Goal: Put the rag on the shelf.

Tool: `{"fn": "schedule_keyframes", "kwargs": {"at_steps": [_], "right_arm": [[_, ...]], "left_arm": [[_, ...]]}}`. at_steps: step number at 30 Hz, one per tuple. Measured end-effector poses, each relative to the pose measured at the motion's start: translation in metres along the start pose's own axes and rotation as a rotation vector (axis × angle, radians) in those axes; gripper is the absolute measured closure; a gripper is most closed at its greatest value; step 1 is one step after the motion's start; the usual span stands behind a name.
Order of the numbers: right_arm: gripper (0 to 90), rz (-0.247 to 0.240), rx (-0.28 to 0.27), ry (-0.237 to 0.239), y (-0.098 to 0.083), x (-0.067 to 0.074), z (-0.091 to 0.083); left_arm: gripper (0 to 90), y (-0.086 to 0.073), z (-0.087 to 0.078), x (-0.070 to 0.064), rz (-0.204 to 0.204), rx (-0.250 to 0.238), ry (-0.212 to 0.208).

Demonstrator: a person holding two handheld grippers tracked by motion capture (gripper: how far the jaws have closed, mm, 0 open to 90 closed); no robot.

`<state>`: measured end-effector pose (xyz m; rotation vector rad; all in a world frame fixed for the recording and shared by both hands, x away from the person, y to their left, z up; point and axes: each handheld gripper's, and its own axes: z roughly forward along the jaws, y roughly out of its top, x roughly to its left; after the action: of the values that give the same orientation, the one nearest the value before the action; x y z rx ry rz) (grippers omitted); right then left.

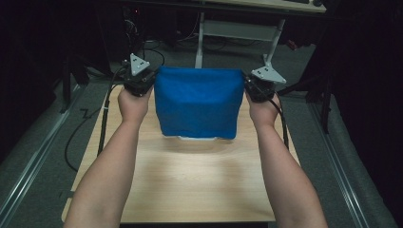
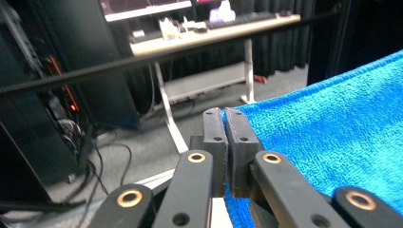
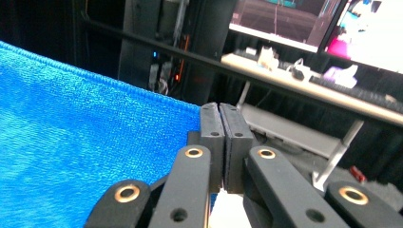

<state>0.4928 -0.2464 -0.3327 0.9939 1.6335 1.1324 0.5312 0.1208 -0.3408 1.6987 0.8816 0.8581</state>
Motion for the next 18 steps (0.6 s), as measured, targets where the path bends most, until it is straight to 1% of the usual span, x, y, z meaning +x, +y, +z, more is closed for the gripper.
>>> {"fn": "schedule_keyframes", "kwargs": {"at_steps": [3, 5, 7, 8, 10, 11, 13, 15, 17, 18], "right_arm": [[89.7, 0.002, 0.049, 0.016, -0.015, 0.000, 0.008], [89.7, -0.008, 0.088, 0.032, -0.028, 0.001, 0.014], [89.6, -0.014, 0.110, 0.042, -0.039, 0.002, 0.017], [89.6, -0.008, 0.123, 0.049, -0.044, 0.002, 0.019], [89.6, 0.001, 0.140, 0.061, -0.052, 0.003, 0.021], [89.6, 0.008, 0.143, 0.066, -0.055, 0.003, 0.021], [89.6, 0.034, 0.157, 0.078, -0.061, 0.003, 0.023], [89.6, 0.050, 0.165, 0.093, -0.068, 0.001, 0.023], [89.5, 0.069, 0.175, 0.108, -0.075, 0.002, 0.023], [89.5, 0.062, 0.177, 0.111, -0.079, 0.002, 0.023]], "left_arm": [[88.4, -0.017, 0.009, 0.000, -0.015, 0.046, -0.020], [88.4, -0.030, 0.014, -0.001, -0.014, 0.088, -0.030], [88.4, -0.043, 0.019, -0.002, -0.023, 0.121, -0.046], [88.4, -0.046, 0.019, -0.002, -0.025, 0.128, -0.051], [88.4, -0.055, 0.022, -0.003, -0.027, 0.149, -0.061], [88.4, -0.059, 0.024, -0.004, -0.030, 0.169, -0.069], [88.4, -0.065, 0.025, -0.006, -0.029, 0.177, -0.074], [88.4, -0.071, 0.026, -0.006, -0.047, 0.190, -0.090], [88.3, -0.078, 0.026, -0.008, -0.049, 0.207, -0.102], [88.4, -0.083, 0.026, -0.009, -0.051, 0.213, -0.109]]}}
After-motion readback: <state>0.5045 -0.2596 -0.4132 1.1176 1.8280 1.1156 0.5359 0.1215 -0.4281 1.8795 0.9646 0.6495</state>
